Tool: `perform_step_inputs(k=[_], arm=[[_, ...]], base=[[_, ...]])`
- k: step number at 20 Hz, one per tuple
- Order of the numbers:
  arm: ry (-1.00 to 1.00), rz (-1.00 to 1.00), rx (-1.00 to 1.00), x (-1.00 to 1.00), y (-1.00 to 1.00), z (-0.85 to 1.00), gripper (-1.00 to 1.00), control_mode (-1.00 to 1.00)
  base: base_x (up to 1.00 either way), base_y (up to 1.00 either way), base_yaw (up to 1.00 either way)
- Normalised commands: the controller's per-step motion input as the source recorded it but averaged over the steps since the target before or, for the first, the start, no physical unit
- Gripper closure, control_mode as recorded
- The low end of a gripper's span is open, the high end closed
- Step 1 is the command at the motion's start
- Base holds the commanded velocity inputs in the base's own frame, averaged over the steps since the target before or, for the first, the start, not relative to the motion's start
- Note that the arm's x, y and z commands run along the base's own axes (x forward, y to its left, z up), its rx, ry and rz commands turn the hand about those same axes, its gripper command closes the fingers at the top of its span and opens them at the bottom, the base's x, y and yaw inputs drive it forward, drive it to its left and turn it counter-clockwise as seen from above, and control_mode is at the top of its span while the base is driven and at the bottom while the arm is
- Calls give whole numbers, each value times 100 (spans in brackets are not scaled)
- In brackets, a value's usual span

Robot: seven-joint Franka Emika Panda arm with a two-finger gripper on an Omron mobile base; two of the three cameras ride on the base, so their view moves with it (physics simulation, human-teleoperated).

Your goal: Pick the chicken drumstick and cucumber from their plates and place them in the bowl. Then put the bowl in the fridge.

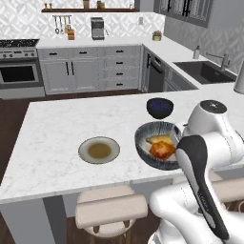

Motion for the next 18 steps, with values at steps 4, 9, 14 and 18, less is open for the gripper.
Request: perform_step_inputs(k=[4,9,14,18], arm=[[0,3,0,-66,-17,6,100,-100],[-3,0,-4,-24,-23,-1,100,-100],[-2,0,-2,-5,0,-1,100,-100],[0,0,0,0,0,0,100,-100]], base=[[0,0,0],[0,0,0],[0,0,0],[0,0,0]])
